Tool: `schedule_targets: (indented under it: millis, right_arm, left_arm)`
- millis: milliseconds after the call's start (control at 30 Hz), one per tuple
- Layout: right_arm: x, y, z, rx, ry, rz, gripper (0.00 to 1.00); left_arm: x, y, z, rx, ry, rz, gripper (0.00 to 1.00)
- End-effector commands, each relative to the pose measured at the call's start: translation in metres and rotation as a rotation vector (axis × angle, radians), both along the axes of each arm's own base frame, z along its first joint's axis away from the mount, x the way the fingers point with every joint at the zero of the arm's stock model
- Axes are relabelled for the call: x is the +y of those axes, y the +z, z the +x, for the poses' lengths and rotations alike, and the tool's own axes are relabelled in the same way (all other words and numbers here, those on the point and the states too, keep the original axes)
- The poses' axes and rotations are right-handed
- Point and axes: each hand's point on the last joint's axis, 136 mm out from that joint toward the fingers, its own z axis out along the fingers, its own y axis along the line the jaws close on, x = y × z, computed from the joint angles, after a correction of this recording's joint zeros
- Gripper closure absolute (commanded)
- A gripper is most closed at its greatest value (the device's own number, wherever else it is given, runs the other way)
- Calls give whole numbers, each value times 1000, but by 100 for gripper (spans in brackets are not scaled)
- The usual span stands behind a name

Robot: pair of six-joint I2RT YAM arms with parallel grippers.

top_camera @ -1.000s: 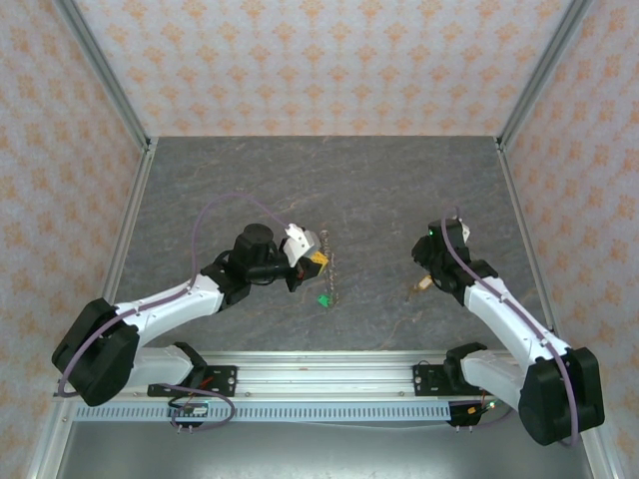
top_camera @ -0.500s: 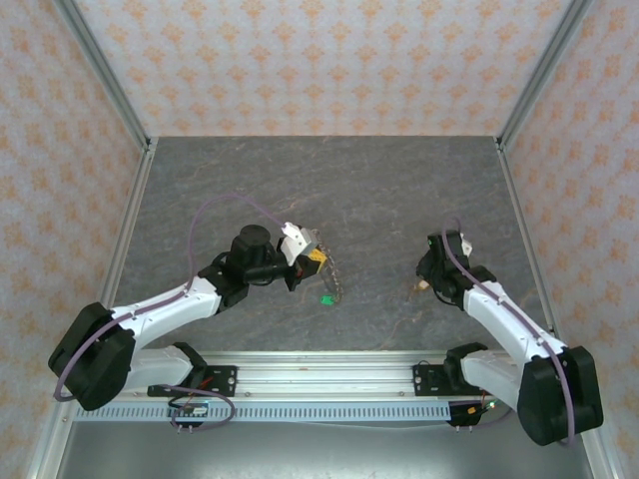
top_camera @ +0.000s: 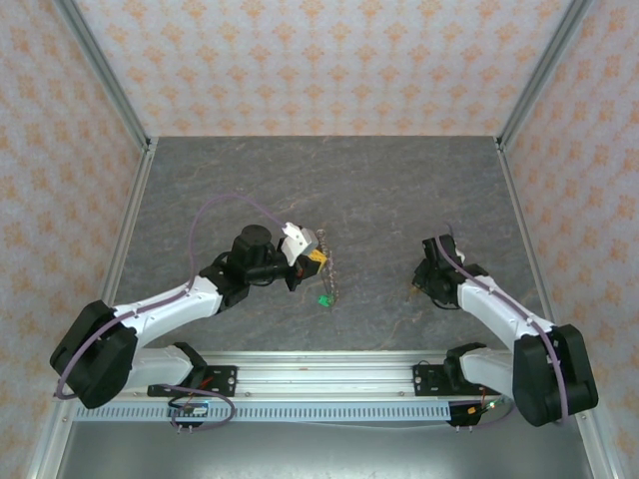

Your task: Put the keys on the keyring

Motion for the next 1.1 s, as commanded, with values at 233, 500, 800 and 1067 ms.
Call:
schedule_targets:
  millis: [233,500,800,1067]
  right_arm:
    - [1,-14,-7,89,12,-5,75]
    - [18,-15,0,86,56,73,74]
    - [41,-6,9,99,185,123,76]
    - [35,8,7,151,281,-106,71]
  left_arm:
    - [-11,28,8,-63,-8,-65,100]
    - [-11,27,7,-61,-9,-60,100]
    - [-15,29,8,-57,-16,-58,100]
    - [-15,30,10,-67,-10,-56,100]
